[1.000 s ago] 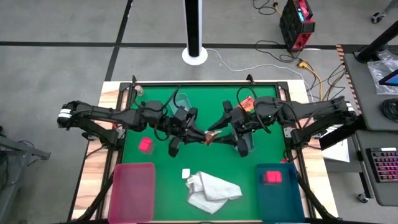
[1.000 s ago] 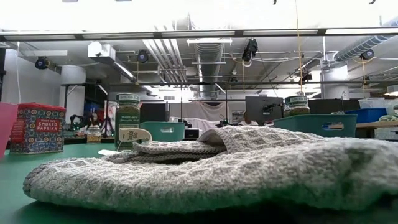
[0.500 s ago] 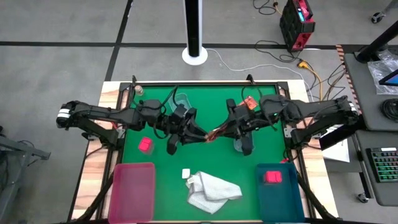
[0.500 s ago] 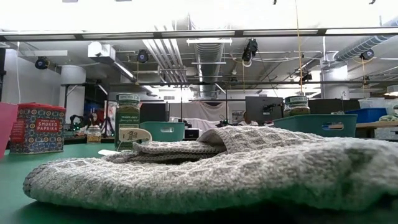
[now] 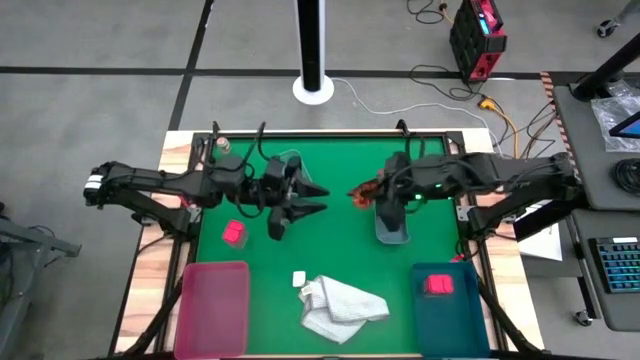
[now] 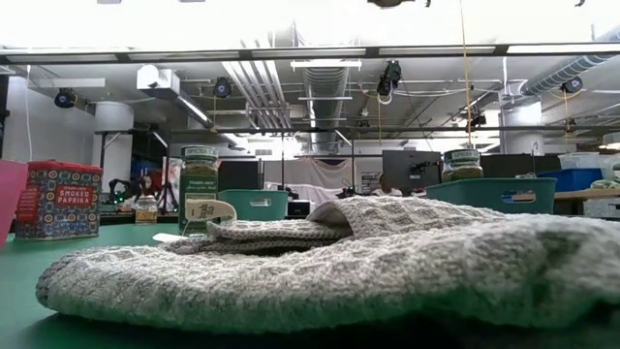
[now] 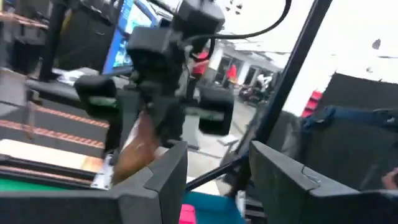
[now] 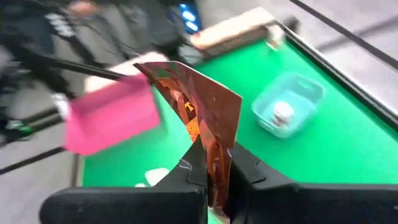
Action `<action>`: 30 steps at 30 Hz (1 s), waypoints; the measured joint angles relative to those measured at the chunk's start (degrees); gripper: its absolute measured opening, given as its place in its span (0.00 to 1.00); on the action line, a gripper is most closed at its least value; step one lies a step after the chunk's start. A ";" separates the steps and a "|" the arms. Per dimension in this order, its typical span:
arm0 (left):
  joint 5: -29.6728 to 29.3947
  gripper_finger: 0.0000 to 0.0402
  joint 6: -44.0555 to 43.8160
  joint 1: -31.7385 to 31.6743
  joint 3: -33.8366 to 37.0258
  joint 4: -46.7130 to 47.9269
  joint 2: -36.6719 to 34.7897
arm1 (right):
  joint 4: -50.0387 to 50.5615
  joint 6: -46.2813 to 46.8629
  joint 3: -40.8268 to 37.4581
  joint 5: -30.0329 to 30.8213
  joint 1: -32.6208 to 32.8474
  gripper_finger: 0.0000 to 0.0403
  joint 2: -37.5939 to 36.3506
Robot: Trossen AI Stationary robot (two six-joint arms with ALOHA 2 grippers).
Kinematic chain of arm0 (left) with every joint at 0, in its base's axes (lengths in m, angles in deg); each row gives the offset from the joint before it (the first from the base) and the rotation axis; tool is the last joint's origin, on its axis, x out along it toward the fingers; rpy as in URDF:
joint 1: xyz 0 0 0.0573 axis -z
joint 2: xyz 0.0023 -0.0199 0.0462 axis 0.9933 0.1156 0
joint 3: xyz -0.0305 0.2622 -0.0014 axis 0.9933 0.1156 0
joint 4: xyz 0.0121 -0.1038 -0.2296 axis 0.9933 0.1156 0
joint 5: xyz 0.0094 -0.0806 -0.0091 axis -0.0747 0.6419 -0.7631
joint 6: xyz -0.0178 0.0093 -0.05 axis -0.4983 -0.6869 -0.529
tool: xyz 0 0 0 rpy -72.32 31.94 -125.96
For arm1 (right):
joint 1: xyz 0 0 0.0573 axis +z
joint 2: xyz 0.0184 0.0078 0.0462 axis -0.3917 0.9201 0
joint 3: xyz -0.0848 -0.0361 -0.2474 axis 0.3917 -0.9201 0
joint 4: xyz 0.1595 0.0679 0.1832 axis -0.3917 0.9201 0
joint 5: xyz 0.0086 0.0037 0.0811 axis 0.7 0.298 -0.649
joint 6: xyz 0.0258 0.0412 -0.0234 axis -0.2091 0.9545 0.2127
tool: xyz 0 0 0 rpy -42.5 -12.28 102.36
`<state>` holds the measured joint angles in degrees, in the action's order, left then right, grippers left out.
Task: Sort spices by type
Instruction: Put the bottom orange spice pack into the pink bin
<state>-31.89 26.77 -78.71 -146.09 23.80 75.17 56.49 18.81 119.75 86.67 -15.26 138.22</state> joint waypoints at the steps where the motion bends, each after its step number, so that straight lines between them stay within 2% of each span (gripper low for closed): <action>1: -1.54 0.39 1.02 0.23 -0.22 -0.30 0.52 | 0.34 0.36 0.00 0.73 0.00 0.03 0.46; 4: -6.17 0.39 1.66 0.42 -0.25 -0.24 2.28 | -1.60 0.24 0.01 1.95 0.06 0.03 1.80; 11: -10.74 0.48 0.13 0.47 -0.23 -2.38 5.32 | -6.26 -0.17 0.04 4.31 0.04 0.03 2.85; 16: -15.10 0.55 3.97 0.44 -0.23 -3.02 6.40 | -6.22 -0.48 0.04 4.32 0.04 0.03 2.84; 23: -26.40 0.58 11.07 0.84 -0.20 -3.14 6.42 | -7.08 -0.88 0.11 3.85 0.06 0.03 2.82; 26: -26.01 0.58 12.07 0.89 -0.20 -3.30 6.42 | -6.86 -1.30 0.11 3.86 0.06 0.03 2.82; 30: -19.92 0.58 12.07 0.66 -0.20 -3.34 6.44 | -6.78 -1.72 0.11 3.85 0.06 0.03 2.82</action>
<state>-51.81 38.85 -78.05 -146.30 20.46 81.62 49.70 17.08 119.85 90.52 -15.20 141.04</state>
